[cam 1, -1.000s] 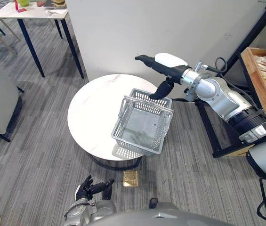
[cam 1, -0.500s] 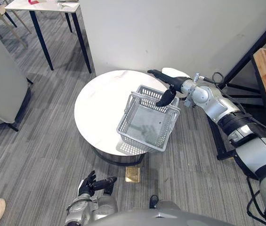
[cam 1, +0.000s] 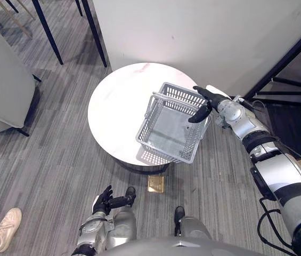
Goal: Pick vegetable in the basket
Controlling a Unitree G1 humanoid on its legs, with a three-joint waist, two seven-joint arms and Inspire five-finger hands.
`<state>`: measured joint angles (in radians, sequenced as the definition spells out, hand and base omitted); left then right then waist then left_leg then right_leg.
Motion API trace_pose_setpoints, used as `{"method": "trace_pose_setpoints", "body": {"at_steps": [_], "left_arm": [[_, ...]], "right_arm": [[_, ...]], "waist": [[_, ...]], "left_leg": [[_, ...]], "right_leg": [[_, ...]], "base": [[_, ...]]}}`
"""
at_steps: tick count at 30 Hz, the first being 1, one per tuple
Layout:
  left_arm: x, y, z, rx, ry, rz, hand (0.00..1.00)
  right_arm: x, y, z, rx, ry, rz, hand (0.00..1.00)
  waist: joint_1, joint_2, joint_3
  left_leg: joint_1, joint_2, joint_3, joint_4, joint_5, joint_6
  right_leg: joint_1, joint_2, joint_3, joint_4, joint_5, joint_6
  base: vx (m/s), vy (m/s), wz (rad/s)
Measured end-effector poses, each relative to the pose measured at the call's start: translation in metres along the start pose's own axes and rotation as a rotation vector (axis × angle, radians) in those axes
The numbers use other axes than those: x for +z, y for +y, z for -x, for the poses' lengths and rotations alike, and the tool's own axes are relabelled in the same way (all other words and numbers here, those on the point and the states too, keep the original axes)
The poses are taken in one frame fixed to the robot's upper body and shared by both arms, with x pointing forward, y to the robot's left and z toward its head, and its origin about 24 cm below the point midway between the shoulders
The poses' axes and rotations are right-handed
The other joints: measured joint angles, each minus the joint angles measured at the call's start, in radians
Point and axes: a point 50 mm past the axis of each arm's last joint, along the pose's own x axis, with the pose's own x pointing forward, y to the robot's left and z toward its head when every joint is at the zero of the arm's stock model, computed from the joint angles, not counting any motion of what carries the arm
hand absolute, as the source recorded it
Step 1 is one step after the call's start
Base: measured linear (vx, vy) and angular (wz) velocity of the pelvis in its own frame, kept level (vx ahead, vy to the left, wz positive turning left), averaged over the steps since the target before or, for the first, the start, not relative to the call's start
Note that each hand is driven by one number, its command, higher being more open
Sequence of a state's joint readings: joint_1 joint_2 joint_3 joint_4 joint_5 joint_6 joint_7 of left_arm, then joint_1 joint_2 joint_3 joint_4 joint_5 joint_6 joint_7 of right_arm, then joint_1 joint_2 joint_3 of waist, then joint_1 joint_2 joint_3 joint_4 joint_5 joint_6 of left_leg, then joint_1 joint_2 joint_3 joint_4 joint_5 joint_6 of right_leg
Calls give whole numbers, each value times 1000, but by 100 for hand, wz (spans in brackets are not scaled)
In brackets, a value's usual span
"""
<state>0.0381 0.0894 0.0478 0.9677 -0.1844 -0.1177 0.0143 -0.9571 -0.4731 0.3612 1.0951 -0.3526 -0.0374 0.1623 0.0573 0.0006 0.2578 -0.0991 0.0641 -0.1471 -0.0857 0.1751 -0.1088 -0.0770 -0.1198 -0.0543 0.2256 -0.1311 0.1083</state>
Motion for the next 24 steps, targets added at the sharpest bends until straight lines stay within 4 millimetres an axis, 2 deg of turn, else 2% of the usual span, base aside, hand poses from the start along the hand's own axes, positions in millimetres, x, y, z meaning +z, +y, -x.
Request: {"method": "trace_pose_setpoints", "body": {"at_steps": [7, 8, 17, 19, 24], "left_arm": [[5, -3, 0, -8, -27, 0, 100], [6, -4, -1, -11, -30, -6, 100], [9, -8, -2, -30, -39, -29, 100], [9, -8, -2, -32, -40, -35, 100], [11, -10, -2, -36, -47, -66, 100]], "right_arm": [[-12, -3, 1, -26, 53, -25, 100], [-12, -3, 1, -27, 53, -24, 0], [-11, -6, 2, -42, 53, 7, 0], [-5, -10, 2, -58, 26, 14, 0], [35, -38, 9, -169, -146, 126, 0]], "waist": [[-4, 16, 32], [-5, 19, 37], [-4, 32, 51], [-6, 32, 51], [-11, 32, 51]], "left_leg": [[-6, -17, -8, 0, 1, 5], [-6, -19, -8, 1, 1, 6], [-13, -20, -8, 0, 2, 9], [-13, -18, -7, 0, 2, 9], [-13, -9, 14, 0, 1, 8]], "right_leg": [[-2, -14, -2, 0, -2, 3], [-2, -16, -1, 1, -2, 3], [-13, -17, 3, 6, -4, 4], [-16, -15, 6, 9, -4, 5], [-31, -9, 29, 15, -2, 6]], "base": [[6, 5, 4], [0, 0, 0], [0, 0, 0], [-3, -8, -3], [-16, -19, -13]]}}
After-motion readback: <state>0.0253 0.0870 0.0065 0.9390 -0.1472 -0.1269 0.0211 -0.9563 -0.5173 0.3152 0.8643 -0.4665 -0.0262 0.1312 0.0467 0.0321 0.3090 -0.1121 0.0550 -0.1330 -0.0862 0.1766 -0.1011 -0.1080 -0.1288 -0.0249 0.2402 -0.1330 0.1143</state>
